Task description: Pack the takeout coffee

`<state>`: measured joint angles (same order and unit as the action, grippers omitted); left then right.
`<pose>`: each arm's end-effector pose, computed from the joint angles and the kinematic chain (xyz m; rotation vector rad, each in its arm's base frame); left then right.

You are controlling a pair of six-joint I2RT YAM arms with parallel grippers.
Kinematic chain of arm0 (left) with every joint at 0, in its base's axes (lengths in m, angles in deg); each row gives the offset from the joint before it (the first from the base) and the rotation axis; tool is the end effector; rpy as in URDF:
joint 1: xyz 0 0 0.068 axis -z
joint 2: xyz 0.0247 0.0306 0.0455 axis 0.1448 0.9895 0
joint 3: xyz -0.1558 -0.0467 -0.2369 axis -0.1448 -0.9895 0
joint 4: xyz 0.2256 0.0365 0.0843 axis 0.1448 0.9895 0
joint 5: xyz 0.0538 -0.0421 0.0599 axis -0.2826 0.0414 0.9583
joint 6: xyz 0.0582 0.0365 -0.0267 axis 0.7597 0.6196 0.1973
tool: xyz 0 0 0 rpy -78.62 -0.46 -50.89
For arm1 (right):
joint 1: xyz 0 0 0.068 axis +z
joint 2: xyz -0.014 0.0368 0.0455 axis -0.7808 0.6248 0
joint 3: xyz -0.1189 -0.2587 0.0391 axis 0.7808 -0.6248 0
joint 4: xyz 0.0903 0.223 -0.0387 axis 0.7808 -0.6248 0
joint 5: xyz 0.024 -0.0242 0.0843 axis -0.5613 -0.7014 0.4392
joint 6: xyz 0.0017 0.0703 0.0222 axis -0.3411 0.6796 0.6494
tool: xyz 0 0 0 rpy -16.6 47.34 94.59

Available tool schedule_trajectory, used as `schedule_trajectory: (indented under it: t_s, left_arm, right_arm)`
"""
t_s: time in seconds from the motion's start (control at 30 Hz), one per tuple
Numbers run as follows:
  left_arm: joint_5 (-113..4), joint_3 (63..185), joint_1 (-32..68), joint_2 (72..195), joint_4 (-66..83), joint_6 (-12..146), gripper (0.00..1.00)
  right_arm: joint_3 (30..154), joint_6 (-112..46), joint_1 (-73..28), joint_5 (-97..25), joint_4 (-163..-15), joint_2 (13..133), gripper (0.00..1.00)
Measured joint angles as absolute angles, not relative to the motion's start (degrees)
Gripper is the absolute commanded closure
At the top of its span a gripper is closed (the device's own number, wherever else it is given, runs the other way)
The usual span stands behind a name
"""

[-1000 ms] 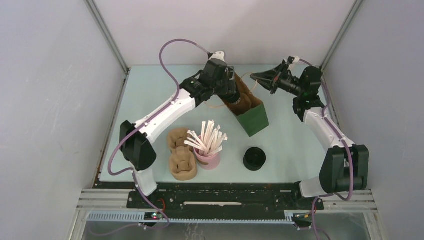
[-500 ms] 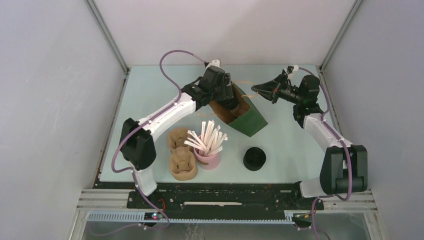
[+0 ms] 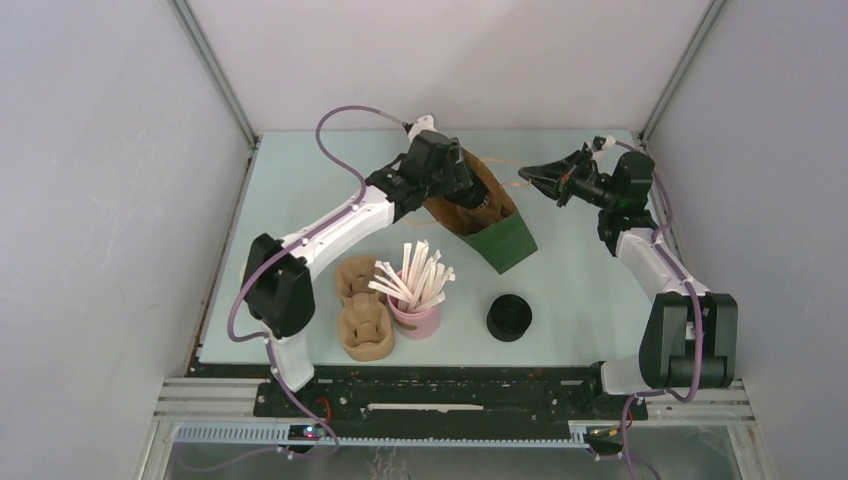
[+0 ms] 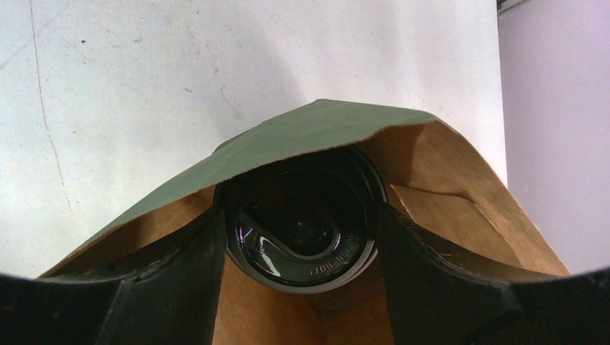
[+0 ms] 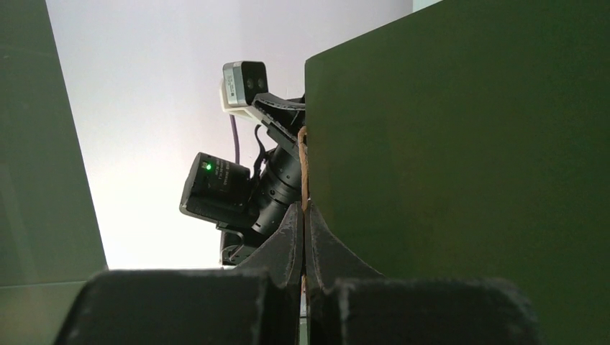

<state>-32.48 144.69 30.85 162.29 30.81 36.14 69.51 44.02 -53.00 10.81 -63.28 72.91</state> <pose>0.3467 -0.2635 0.3279 -0.2021 2.1552 -0.5846 0.3150 0.0411 0.3315 0.5617 1.8758 1.7847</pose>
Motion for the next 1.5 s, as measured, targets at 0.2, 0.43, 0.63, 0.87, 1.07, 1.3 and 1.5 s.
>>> schedule_trajectory:
  t_s: [0.2,0.43,0.63,0.87,1.07,1.3,1.5]
  left_arm:
    - [-30.78,144.78,30.85,164.91,30.62,34.61,0.77]
    - [-29.01,145.15,30.94,168.39,30.51,33.21,0.77]
    - [-28.22,146.98,31.12,169.63,30.64,32.31,0.72]
    - [-27.98,149.67,31.4,172.28,30.53,31.46,0.72]
    - [-27.98,151.51,31.64,173.78,30.59,31.18,0.72]
    - [-28.05,152.25,31.55,174.37,31.03,30.87,0.75]
    - [-28.72,152.03,31.22,173.98,30.94,33.4,0.75]
  right_arm:
    - [69.51,43.95,-53.29,10.9,-64.44,72.91,1.0]
    - [69.51,44.15,-53.7,11.06,-64.99,72.91,1.0]
    - [69.51,45.11,-53.73,11.21,-64.95,72.91,1.0]
    - [69.51,47.56,-54.38,10.99,-63.68,72.94,1.0]
    - [69.95,47.45,-54.45,10.75,-64.88,73.09,1.0]
    - [73.95,47.77,-52.04,10.33,-66.3,73.85,1.0]
    - [80.37,50.48,-44.89,6.84,-65.36,73.88,1.0]
